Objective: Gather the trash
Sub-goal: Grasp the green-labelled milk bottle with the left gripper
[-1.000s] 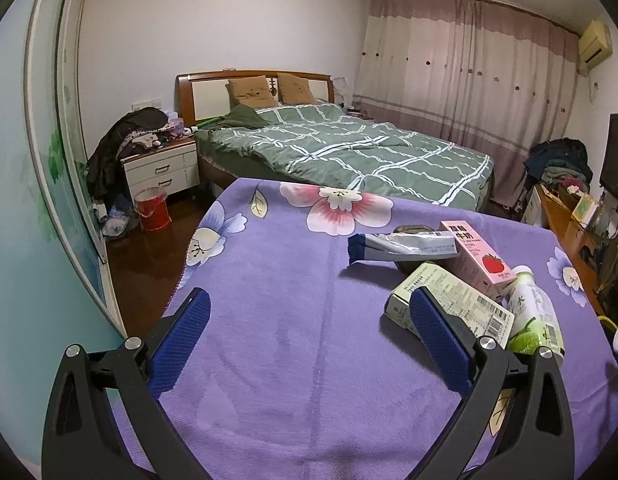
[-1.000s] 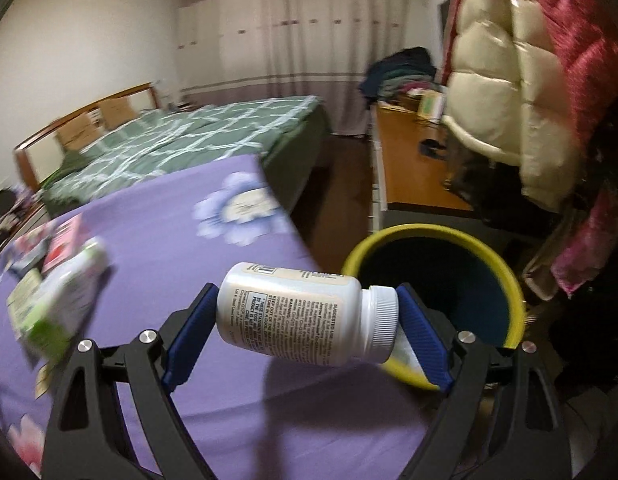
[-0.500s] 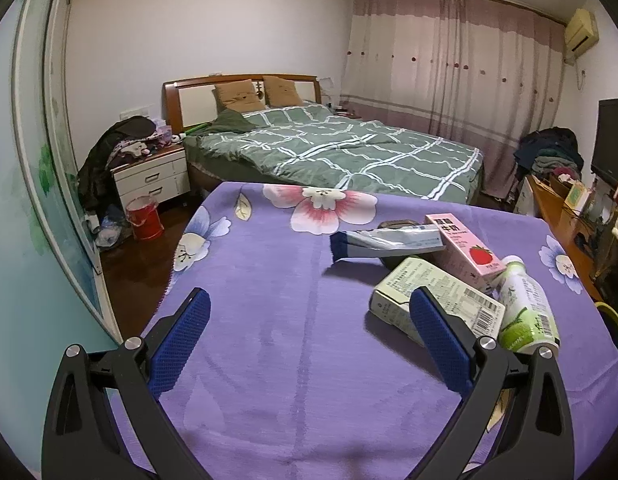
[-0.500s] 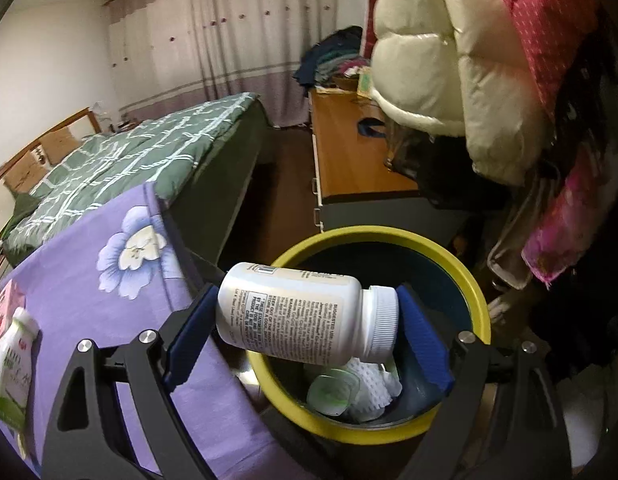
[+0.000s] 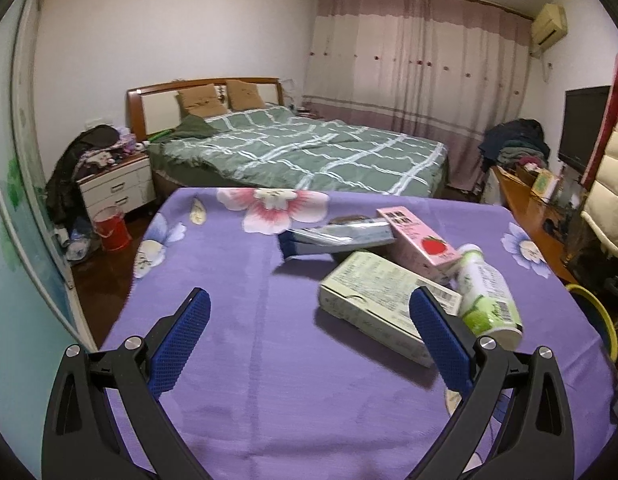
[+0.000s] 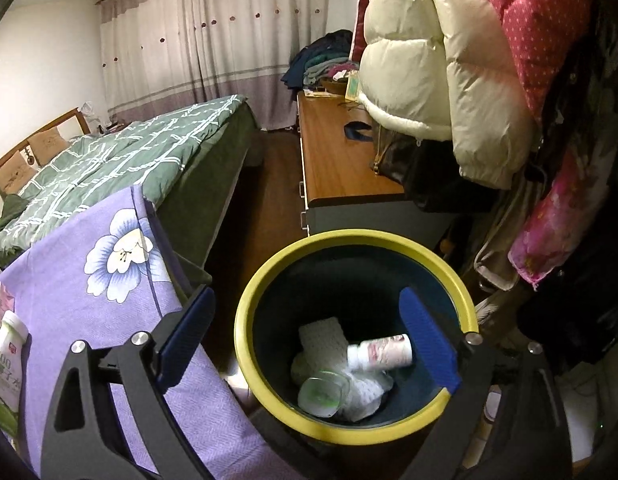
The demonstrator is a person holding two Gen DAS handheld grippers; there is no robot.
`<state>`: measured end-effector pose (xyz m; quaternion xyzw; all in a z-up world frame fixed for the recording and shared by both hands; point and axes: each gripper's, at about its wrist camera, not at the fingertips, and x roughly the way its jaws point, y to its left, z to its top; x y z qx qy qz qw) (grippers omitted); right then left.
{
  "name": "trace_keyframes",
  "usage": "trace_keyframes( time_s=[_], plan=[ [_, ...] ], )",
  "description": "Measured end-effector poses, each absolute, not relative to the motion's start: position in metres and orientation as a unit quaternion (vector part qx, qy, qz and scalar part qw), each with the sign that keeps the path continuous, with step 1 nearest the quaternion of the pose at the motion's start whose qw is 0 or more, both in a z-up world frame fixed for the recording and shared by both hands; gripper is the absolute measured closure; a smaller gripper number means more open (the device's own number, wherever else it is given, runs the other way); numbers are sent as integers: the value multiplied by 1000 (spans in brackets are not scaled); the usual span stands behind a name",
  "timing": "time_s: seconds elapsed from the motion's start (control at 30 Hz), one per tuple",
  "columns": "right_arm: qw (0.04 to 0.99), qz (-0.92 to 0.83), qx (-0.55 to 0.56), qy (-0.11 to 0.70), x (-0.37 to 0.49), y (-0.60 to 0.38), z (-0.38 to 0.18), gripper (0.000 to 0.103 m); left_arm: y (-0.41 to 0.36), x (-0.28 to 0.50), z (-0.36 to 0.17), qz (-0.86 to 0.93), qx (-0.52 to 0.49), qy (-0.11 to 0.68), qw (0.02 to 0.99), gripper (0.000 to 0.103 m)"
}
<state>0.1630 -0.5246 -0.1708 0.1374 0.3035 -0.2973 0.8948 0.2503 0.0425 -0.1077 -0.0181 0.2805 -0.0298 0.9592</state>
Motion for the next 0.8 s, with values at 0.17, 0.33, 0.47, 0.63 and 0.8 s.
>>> trace_keyframes(
  time_s=[0.17, 0.33, 0.47, 0.63, 0.8],
  plan=[
    [896, -295, 137, 302, 163, -525, -170, 14, 19, 253, -114, -68, 5, 295, 953, 5],
    [900, -288, 134, 298, 163, -523, -169, 14, -16, 250, -112, -108, 35, 305, 945, 5],
    [903, -280, 133, 296, 163, -520, -168, 14, -46, 250, -112, -142, 40, 323, 935, 5],
    [907, -271, 133, 294, 163, -519, -167, 13, -85, 256, -120, -180, 54, 351, 917, 10],
    [910, -260, 135, 293, 164, -517, -166, 13, -108, 269, -136, -180, 65, 380, 905, 24]
  ],
)
